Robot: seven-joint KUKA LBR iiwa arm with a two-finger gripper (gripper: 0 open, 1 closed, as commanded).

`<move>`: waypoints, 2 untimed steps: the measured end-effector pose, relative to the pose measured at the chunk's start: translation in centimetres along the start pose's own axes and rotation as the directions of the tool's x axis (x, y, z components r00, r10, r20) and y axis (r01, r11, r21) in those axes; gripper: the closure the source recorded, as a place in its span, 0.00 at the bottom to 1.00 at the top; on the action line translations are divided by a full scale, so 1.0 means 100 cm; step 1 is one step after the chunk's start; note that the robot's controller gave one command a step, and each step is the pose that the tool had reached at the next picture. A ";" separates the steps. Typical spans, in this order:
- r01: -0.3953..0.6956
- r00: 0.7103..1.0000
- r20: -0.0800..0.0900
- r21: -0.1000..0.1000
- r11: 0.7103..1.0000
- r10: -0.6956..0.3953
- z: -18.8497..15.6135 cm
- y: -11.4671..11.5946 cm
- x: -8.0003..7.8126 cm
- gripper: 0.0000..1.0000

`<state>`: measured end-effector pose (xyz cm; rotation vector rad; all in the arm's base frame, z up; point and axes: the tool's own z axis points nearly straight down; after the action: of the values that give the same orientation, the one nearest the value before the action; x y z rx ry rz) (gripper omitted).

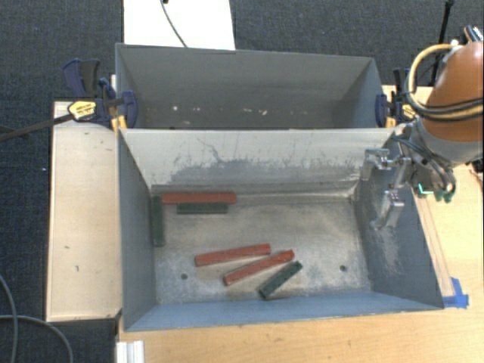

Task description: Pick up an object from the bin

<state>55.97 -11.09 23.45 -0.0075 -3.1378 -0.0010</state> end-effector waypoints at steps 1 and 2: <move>-0.149 0.989 -0.002 -0.003 0.989 0.149 0.122 0.070 0.011 0.00; -0.318 0.948 0.002 -0.004 0.948 0.318 0.162 0.137 0.006 0.00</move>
Offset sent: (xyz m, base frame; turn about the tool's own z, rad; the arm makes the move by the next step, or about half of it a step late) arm -0.0102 0.0664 -0.1182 0.1530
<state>55.39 2.63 7.27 -0.5128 -3.0985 -0.0049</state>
